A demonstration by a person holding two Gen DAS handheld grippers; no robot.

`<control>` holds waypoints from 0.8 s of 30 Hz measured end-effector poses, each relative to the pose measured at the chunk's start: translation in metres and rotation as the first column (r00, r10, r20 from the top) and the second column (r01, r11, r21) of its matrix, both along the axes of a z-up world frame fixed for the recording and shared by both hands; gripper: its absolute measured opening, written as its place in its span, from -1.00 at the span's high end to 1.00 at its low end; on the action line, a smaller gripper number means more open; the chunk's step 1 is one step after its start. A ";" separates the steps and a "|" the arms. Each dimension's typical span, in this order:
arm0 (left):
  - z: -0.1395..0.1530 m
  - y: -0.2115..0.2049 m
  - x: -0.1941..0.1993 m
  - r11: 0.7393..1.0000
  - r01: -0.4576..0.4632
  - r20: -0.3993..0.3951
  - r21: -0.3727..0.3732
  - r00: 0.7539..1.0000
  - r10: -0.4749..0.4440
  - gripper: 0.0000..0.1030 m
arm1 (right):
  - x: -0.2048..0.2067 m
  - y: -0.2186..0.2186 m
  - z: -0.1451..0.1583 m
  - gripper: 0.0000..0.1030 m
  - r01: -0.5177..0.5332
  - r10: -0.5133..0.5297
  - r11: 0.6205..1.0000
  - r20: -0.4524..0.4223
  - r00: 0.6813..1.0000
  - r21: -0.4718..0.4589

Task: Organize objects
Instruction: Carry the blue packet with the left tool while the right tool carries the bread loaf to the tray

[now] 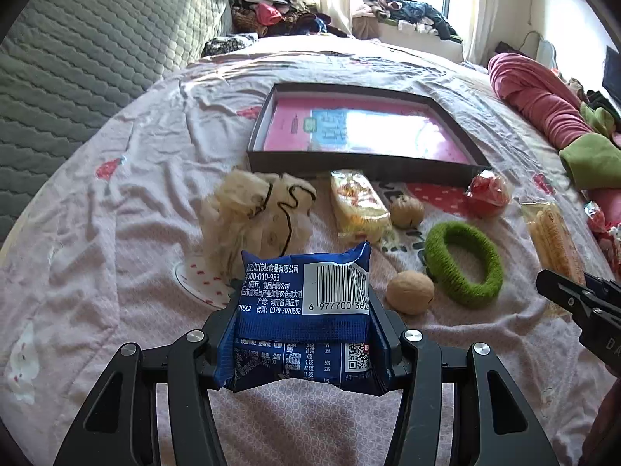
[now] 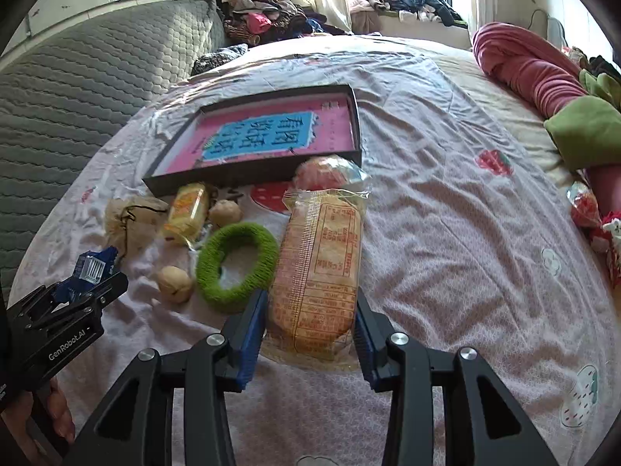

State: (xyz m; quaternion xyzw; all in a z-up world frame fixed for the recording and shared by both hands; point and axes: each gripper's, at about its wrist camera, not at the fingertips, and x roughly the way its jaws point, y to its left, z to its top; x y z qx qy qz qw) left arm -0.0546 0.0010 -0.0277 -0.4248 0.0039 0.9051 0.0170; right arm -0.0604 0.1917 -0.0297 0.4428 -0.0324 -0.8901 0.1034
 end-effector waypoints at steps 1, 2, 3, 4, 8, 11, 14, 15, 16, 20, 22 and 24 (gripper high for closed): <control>0.002 0.000 0.001 1.000 0.001 -0.005 0.003 1.000 -0.001 -0.10 | 0.001 -0.002 0.003 0.18 -0.003 0.003 1.000 -0.008 1.000 0.004; 0.005 0.000 0.001 1.000 0.001 -0.008 0.008 1.000 -0.001 -0.10 | 0.003 -0.004 0.006 0.18 -0.007 0.008 1.000 -0.017 1.000 0.010; 0.007 0.000 0.001 1.000 0.001 -0.008 0.014 1.000 -0.001 -0.10 | 0.004 -0.006 0.009 0.18 -0.011 0.011 1.000 -0.024 1.000 0.011; 0.008 -0.001 0.000 1.000 0.003 -0.008 0.017 1.000 -0.003 -0.10 | 0.004 -0.007 0.011 0.18 -0.013 0.013 1.000 -0.027 1.000 0.010; 0.016 0.000 0.001 1.000 -0.001 -0.020 0.016 1.000 0.001 -0.10 | 0.006 -0.011 0.019 0.18 -0.014 0.014 1.000 -0.038 0.999 -0.004; 0.022 0.001 0.001 1.000 0.000 -0.031 0.022 1.000 0.000 -0.10 | 0.006 -0.017 0.025 0.18 -0.024 0.024 1.000 -0.046 0.999 -0.009; 0.030 0.002 -0.001 1.000 0.004 -0.048 0.015 0.999 -0.003 -0.10 | 0.005 -0.023 0.033 0.18 -0.036 0.035 0.999 -0.061 0.998 -0.006; 0.032 0.003 -0.001 1.000 0.006 -0.054 0.014 0.999 -0.005 -0.10 | 0.004 -0.025 0.035 0.18 -0.038 0.037 0.999 -0.065 0.997 -0.003; 0.035 0.004 -0.002 1.000 0.005 -0.057 0.011 0.998 -0.005 -0.10 | 0.004 -0.027 0.039 0.18 -0.041 0.040 0.999 -0.073 0.997 0.000; 0.046 0.005 -0.005 0.999 0.013 -0.073 0.031 0.997 -0.011 -0.10 | 0.003 -0.031 0.050 0.18 -0.044 0.045 0.999 -0.096 0.994 0.005; 0.049 0.006 -0.006 1.000 0.013 -0.084 0.025 0.996 -0.010 -0.10 | 0.003 -0.032 0.054 0.18 -0.052 0.053 0.999 -0.103 0.993 0.007; 0.054 0.007 -0.007 1.000 0.011 -0.093 0.028 0.996 -0.009 -0.10 | 0.002 -0.035 0.057 0.18 -0.058 0.059 0.998 -0.109 0.992 0.011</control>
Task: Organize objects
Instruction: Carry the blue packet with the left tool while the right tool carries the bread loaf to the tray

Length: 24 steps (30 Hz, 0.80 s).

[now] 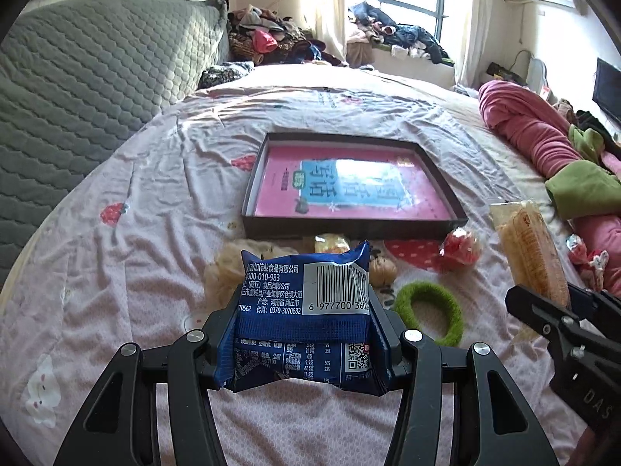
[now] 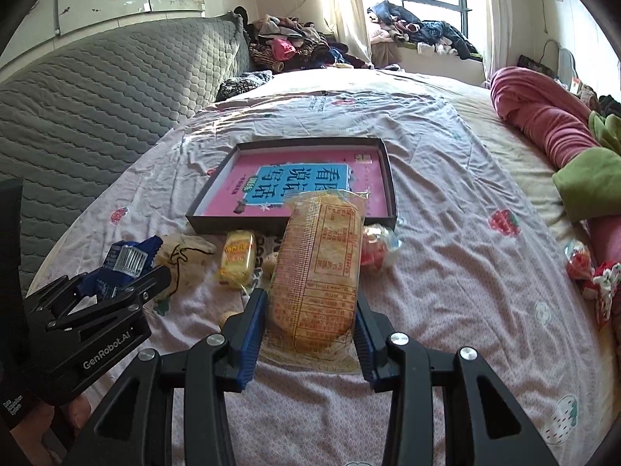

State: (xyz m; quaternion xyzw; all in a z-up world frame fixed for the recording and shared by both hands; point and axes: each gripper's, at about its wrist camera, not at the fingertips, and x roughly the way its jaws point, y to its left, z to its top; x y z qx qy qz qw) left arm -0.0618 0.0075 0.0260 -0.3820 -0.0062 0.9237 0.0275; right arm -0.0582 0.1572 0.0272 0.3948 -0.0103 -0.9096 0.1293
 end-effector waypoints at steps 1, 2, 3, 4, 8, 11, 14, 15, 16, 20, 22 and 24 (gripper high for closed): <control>0.002 0.000 -0.001 1.000 0.000 -0.005 0.001 1.000 0.000 -0.10 | 0.000 -0.001 0.002 0.18 -0.002 0.002 1.000 -0.006 1.000 0.004; 0.005 0.001 -0.002 1.000 0.002 -0.009 -0.002 1.000 -0.002 -0.10 | -0.001 -0.002 0.004 0.18 -0.002 0.002 1.000 -0.011 1.000 0.005; 0.007 0.002 -0.003 1.000 0.004 -0.013 -0.003 1.000 -0.004 -0.10 | -0.001 -0.003 0.006 0.18 -0.005 0.005 1.000 -0.014 1.000 0.005; 0.009 0.002 -0.005 1.000 0.004 -0.015 -0.004 1.000 -0.004 -0.10 | -0.002 -0.004 0.008 0.18 -0.006 0.006 1.000 -0.018 1.000 0.004; 0.024 0.004 -0.009 1.000 0.007 -0.044 -0.009 0.999 -0.007 -0.10 | -0.006 -0.008 0.018 0.18 -0.011 0.011 1.000 -0.039 0.999 0.003; 0.033 0.006 -0.013 1.000 0.002 -0.063 -0.009 0.998 -0.003 -0.10 | -0.008 -0.009 0.026 0.18 -0.011 0.011 1.000 -0.057 0.998 -0.001; 0.040 0.009 -0.017 1.000 0.010 -0.076 -0.008 0.997 -0.010 -0.10 | -0.010 -0.010 0.034 0.18 -0.011 0.011 1.000 -0.079 0.997 0.001; 0.042 0.010 -0.018 1.000 0.011 -0.081 -0.008 0.997 -0.012 -0.10 | -0.011 -0.010 0.037 0.18 -0.012 0.012 1.000 -0.085 0.996 0.003; 0.044 0.011 -0.019 1.000 0.012 -0.085 -0.009 0.996 -0.013 -0.10 | -0.012 -0.011 0.040 0.18 -0.012 0.012 1.000 -0.091 0.996 0.003; 0.054 0.013 -0.029 1.000 0.012 -0.101 -0.003 0.995 -0.012 -0.10 | -0.018 -0.011 0.049 0.18 -0.008 0.008 1.000 -0.114 0.993 -0.002; 0.057 0.014 -0.033 1.000 0.011 -0.108 -0.010 0.994 -0.011 -0.10 | -0.023 -0.011 0.053 0.18 -0.007 0.006 1.000 -0.123 0.992 -0.005; 0.061 0.015 -0.039 1.000 0.008 -0.114 -0.008 0.993 -0.009 -0.10 | -0.028 -0.012 0.057 0.18 -0.006 0.005 1.000 -0.133 0.991 -0.005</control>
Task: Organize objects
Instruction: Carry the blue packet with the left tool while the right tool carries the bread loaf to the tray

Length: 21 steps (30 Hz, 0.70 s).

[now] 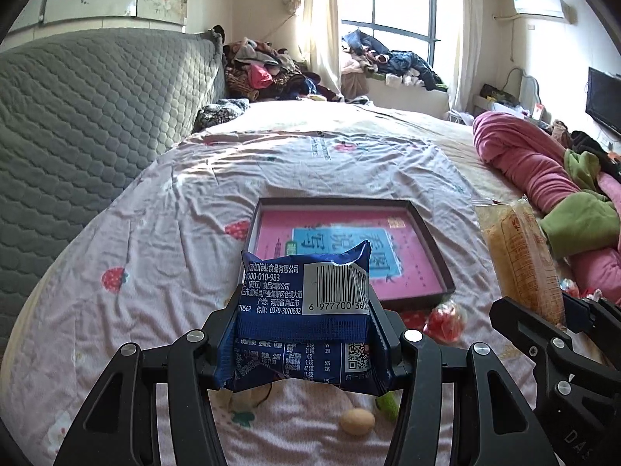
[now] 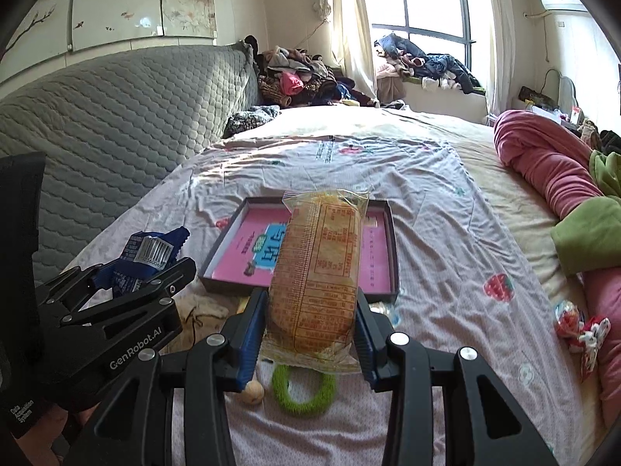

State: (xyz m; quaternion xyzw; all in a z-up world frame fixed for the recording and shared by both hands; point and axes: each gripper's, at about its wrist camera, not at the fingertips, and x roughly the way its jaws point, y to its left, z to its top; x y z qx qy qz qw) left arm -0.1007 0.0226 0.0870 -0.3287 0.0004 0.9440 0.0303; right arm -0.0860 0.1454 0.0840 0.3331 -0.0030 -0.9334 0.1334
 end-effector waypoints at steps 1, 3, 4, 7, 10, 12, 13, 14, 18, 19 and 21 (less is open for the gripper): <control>0.001 0.000 -0.003 1.000 -0.001 -0.001 0.002 1.000 0.001 -0.10 | -0.003 0.000 0.001 0.18 0.001 -0.001 1.000 -0.004 1.000 -0.001; 0.004 0.000 -0.010 1.000 -0.003 -0.008 0.003 1.000 0.003 -0.10 | -0.010 -0.001 0.003 0.18 -0.014 0.014 1.000 -0.011 1.000 -0.003; 0.005 0.000 -0.014 1.000 -0.004 -0.013 -0.001 1.000 0.004 -0.10 | -0.013 -0.002 0.005 0.18 -0.016 0.016 1.000 -0.014 1.000 -0.003; 0.005 0.000 -0.026 1.000 -0.007 -0.013 -0.001 1.000 0.007 -0.10 | -0.024 -0.003 0.006 0.18 -0.013 0.013 1.000 -0.022 1.000 -0.004; 0.003 0.000 -0.040 1.000 -0.009 -0.013 -0.006 1.000 0.009 -0.10 | -0.036 -0.003 0.005 0.18 -0.012 0.012 1.000 -0.023 1.000 -0.005; 0.002 0.000 -0.048 1.000 -0.010 -0.013 -0.006 1.000 0.010 -0.10 | -0.042 -0.003 0.003 0.18 -0.013 0.013 1.000 -0.023 1.000 -0.005; 0.002 0.000 -0.052 1.000 -0.011 -0.013 -0.008 1.000 0.011 -0.10 | -0.046 -0.004 0.003 0.18 -0.011 0.011 1.000 -0.024 1.000 -0.002; 0.000 0.000 -0.056 1.000 -0.011 -0.012 -0.006 1.000 0.011 -0.10 | -0.050 -0.003 0.002 0.18 -0.009 0.009 1.000 -0.027 1.000 0.002; -0.005 -0.001 -0.072 1.000 -0.018 -0.004 -0.005 1.000 0.018 -0.10 | -0.064 -0.002 -0.001 0.18 -0.003 0.003 1.000 -0.026 1.000 0.002; -0.007 0.000 -0.076 1.000 -0.016 -0.002 -0.007 1.000 0.016 -0.10 | -0.068 -0.001 -0.003 0.18 -0.002 0.002 1.000 -0.028 1.000 0.002; -0.009 0.000 -0.083 1.000 -0.020 -0.003 -0.010 1.000 0.020 -0.10 | -0.074 -0.001 -0.005 0.18 -0.001 0.001 1.000 -0.026 1.000 0.005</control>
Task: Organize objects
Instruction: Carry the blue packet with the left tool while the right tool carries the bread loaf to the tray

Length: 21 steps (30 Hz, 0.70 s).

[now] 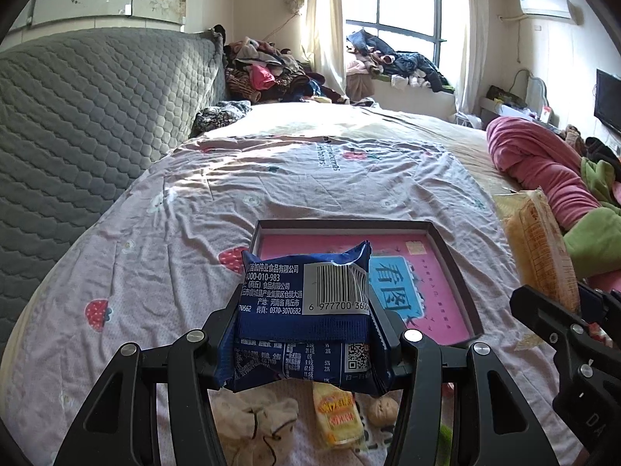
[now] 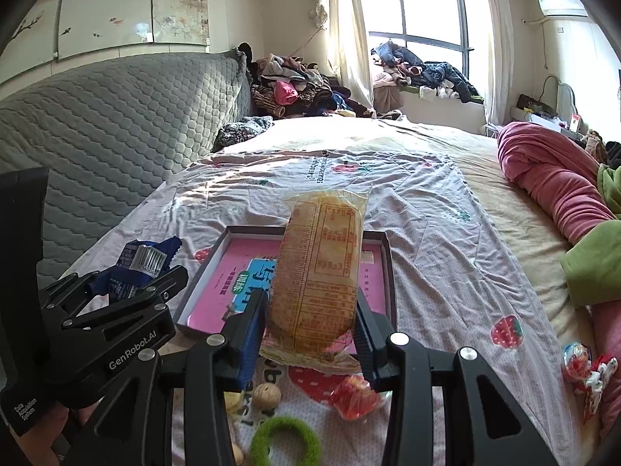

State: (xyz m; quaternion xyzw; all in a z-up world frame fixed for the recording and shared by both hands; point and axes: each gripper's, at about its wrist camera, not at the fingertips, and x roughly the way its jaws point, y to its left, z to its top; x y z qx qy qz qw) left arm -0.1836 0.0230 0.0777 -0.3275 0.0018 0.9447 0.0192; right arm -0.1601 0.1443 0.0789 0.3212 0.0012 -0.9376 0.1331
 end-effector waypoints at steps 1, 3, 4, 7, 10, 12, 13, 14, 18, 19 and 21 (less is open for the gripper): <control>-0.001 0.000 -0.003 1.000 0.003 0.000 0.002 1.000 -0.003 -0.10 | -0.003 0.001 -0.001 0.18 0.003 -0.003 1.000 -0.001 1.000 -0.002; -0.002 0.002 -0.009 1.000 0.004 -0.003 -0.004 1.000 -0.004 -0.10 | -0.009 0.000 -0.004 0.18 -0.001 0.001 1.000 -0.002 1.000 0.005; -0.003 0.002 -0.011 1.000 0.004 -0.004 -0.004 1.000 -0.004 -0.10 | -0.011 -0.001 -0.005 0.18 -0.001 0.001 1.000 -0.002 1.000 0.011; -0.006 0.003 -0.019 1.000 0.005 0.001 0.001 1.000 -0.005 -0.10 | -0.018 -0.003 -0.009 0.18 -0.005 0.005 1.000 0.001 1.000 0.018; -0.009 0.003 -0.025 1.000 0.004 0.000 -0.006 1.000 -0.004 -0.10 | -0.025 -0.004 -0.012 0.18 -0.010 0.010 1.000 0.006 1.000 0.021; -0.012 0.002 -0.030 1.000 0.001 0.004 -0.010 1.000 -0.001 -0.10 | -0.029 -0.006 -0.014 0.18 -0.015 0.014 0.999 0.006 1.000 0.029; -0.014 0.001 -0.032 1.000 0.002 0.008 -0.013 1.000 -0.002 -0.10 | -0.032 -0.007 -0.016 0.18 -0.013 0.013 0.999 0.007 1.000 0.032; -0.017 0.001 -0.036 1.000 0.002 0.012 -0.016 1.000 -0.002 -0.10 | -0.035 -0.006 -0.017 0.18 -0.015 0.015 0.999 0.009 1.000 0.032; -0.024 0.001 -0.047 1.000 0.001 0.021 -0.020 1.000 -0.001 -0.10 | -0.050 -0.009 -0.026 0.18 -0.020 0.020 0.999 0.023 1.000 0.036; -0.026 0.002 -0.051 1.000 0.003 0.025 -0.018 1.000 -0.002 -0.10 | -0.054 -0.009 -0.029 0.18 -0.018 0.017 0.999 0.026 1.000 0.036; -0.030 0.003 -0.058 1.000 0.005 0.029 -0.020 1.000 -0.004 -0.10 | -0.062 -0.009 -0.034 0.18 -0.014 0.013 0.999 0.034 0.999 0.038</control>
